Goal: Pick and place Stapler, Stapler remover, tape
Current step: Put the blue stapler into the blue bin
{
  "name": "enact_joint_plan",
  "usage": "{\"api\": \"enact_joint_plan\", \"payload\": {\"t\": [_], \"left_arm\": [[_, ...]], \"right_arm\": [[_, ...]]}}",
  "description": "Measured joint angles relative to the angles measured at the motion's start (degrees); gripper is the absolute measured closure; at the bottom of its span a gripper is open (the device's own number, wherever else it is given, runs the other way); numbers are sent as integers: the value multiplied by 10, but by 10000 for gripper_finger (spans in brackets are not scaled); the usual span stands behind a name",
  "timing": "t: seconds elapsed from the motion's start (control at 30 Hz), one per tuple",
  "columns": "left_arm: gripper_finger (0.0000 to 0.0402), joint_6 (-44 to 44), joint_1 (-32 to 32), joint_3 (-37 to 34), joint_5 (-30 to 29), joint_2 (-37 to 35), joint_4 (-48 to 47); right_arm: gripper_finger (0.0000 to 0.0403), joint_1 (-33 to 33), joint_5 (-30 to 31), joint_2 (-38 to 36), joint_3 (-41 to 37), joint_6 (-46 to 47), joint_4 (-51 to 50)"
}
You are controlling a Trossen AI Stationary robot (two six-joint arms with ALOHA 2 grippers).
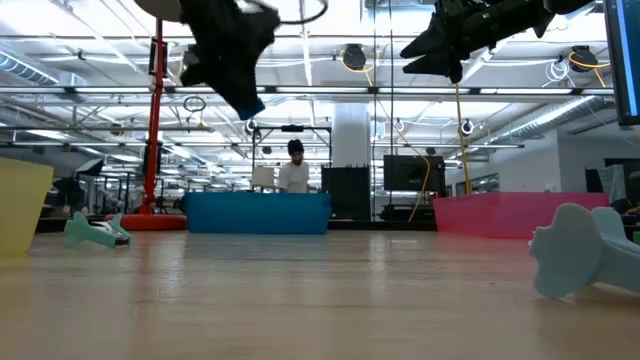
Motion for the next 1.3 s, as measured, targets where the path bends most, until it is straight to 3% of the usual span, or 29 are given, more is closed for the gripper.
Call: {"api": "enact_joint_plan", "payload": {"t": [0.23,0.47,0.87,1.17,1.3], "left_arm": [[344,55,176,0,-3,37,0],[344,64,279,16,49,141,-4],[344,68,326,101,34,258,-43],[341,55,350,102,29,277,-62],[314,56,353,102,27,277,-61]], "right_arm": [[206,0,0,0,0,0,0],[206,0,0,0,0,0,-2],[206,0,31,0,0,0,-2],[206,0,31,0,0,0,-4],[206,0,30,0,0,0,-4]]}}
